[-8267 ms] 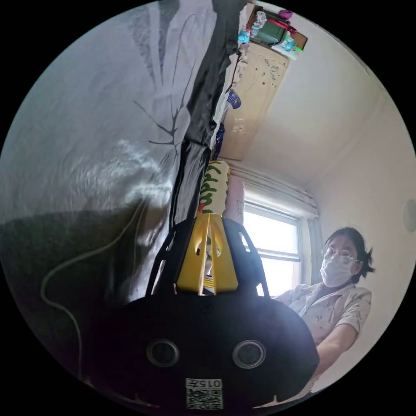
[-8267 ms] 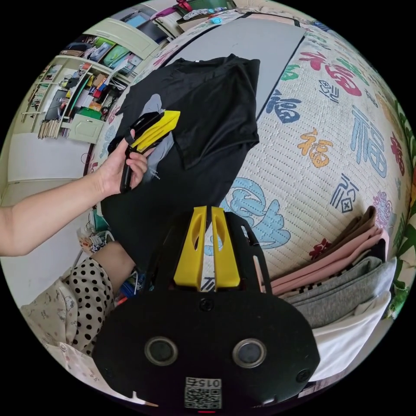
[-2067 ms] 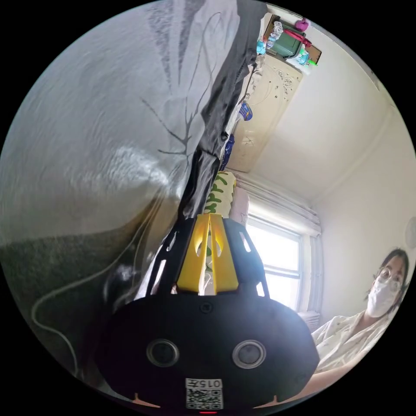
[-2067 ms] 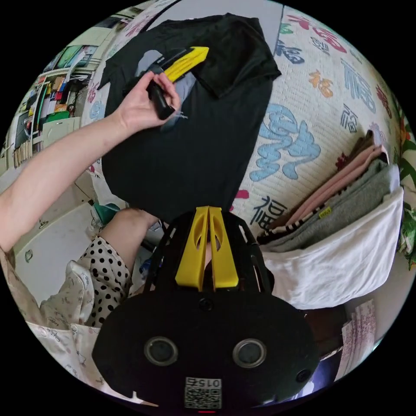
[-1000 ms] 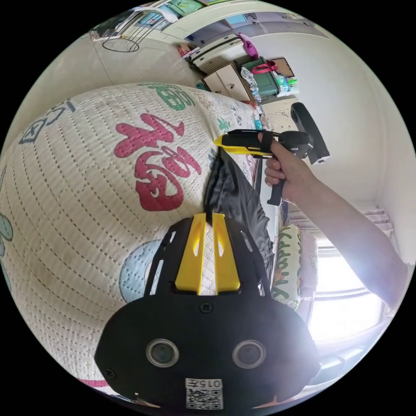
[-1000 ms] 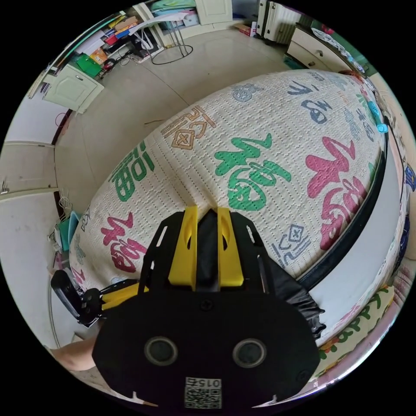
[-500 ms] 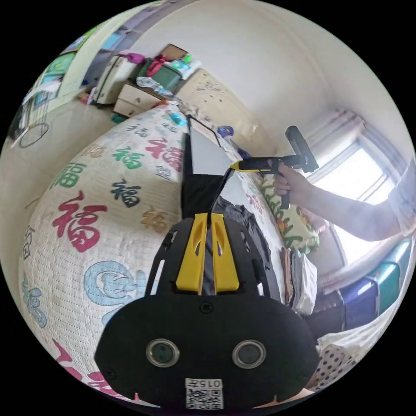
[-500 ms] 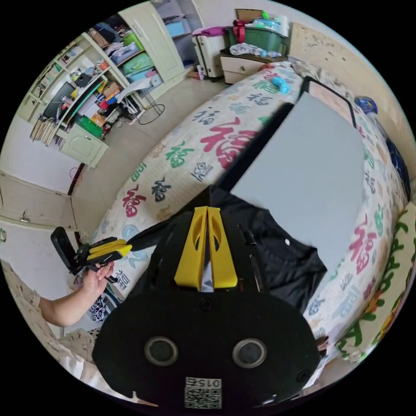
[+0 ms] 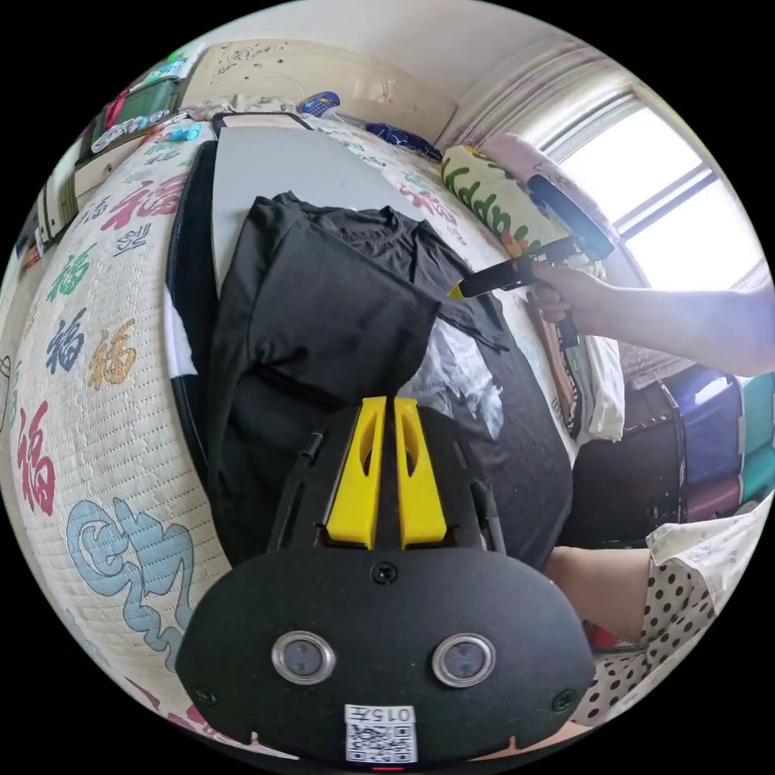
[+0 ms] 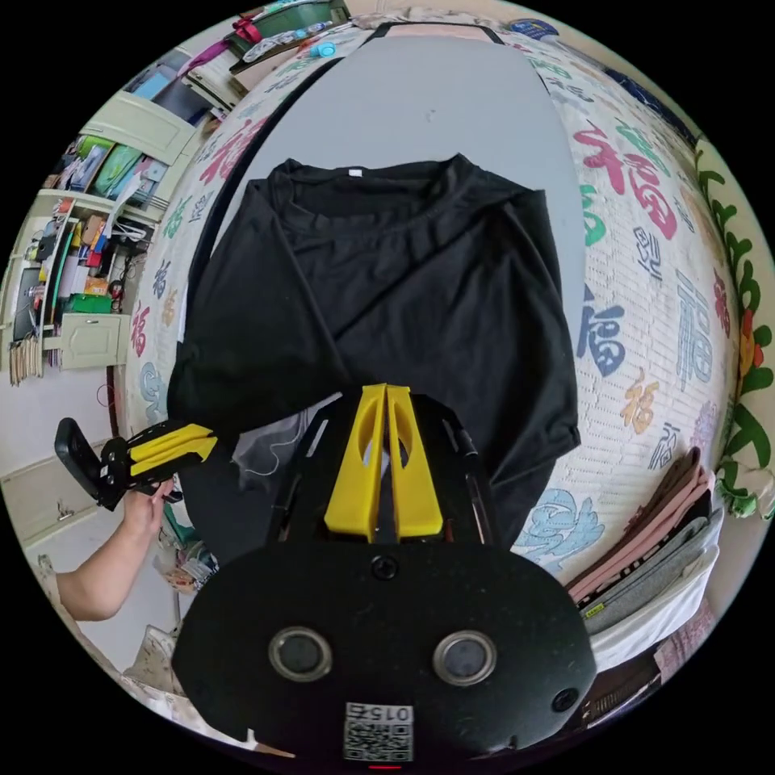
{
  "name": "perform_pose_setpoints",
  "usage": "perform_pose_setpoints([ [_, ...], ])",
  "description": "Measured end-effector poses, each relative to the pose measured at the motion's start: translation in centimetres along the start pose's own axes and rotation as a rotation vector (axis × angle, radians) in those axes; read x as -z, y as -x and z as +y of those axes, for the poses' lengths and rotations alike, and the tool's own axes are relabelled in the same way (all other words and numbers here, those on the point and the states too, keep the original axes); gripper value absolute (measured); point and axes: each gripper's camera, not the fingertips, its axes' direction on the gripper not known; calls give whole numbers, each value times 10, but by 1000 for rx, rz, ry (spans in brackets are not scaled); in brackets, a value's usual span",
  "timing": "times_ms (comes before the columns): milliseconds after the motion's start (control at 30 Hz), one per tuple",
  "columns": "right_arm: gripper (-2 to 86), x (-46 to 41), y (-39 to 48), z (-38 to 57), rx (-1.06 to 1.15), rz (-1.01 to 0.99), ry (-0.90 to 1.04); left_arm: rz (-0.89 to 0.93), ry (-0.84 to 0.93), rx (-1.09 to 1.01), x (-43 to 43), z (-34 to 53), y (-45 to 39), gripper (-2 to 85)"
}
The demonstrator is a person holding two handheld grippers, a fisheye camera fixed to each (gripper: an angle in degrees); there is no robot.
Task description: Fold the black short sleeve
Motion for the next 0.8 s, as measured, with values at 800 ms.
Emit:
perform_pose_setpoints([
  [800, 33, 110, 50, 33, 163, -144, -81, -141, 109, -43, -110, 22, 83, 24],
])
